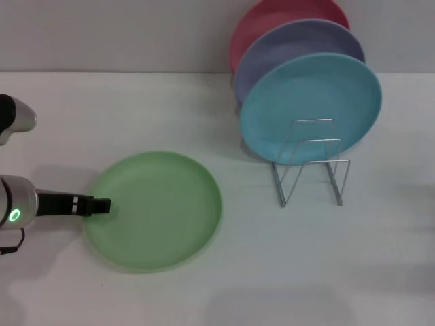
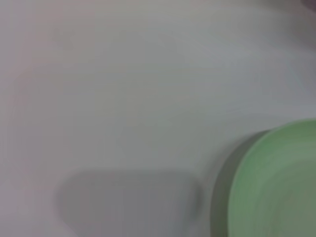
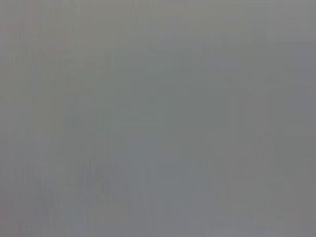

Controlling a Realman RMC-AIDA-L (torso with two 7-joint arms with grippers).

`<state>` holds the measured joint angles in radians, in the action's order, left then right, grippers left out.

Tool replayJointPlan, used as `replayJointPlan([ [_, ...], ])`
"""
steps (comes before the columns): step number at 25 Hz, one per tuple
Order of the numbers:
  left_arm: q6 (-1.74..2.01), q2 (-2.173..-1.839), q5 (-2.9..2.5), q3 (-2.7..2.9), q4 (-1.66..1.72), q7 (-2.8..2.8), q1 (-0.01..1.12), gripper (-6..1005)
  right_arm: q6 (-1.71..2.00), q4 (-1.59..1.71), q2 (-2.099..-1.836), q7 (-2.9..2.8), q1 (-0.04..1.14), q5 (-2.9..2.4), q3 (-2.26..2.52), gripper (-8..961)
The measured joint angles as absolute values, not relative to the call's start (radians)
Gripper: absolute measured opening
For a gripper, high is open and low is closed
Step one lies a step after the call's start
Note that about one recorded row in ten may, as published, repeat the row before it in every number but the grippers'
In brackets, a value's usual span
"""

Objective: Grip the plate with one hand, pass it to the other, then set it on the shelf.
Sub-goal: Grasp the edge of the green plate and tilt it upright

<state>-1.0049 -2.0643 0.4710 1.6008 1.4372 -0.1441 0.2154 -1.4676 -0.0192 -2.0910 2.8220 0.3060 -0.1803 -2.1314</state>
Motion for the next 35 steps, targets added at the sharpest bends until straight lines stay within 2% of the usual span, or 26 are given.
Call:
replayJointPlan([
  [13,-1.059,-2.064,0.464,1.601,1.409,-0.151,0.254,788,-1.468,-0.022,-2.089,2.824,0.307,-0.181,-2.132,818],
  [19,-1.059,-2.065,0.463,1.6,1.415,-0.155,0.255,615,-1.468,-0.021,-2.089,2.826,0.306,-0.181,-2.131,818],
  [24,-1.054,-2.065,0.462,1.6,1.415,-0.157,0.259,375,-1.468,-0.02,-2.089,2.827,0.305,-0.181,-2.131,818],
  [32,-1.056,-2.063,0.461,1.613,1.422,-0.161,0.259,145,-1.473,-0.022,-2.091,2.828,0.298,-0.177,-2.131,818],
  [35,-1.057,-2.064,0.46,1.618,1.433,-0.173,0.257,99,-1.476,-0.023,-2.092,2.828,0.295,-0.177,-2.131,818],
])
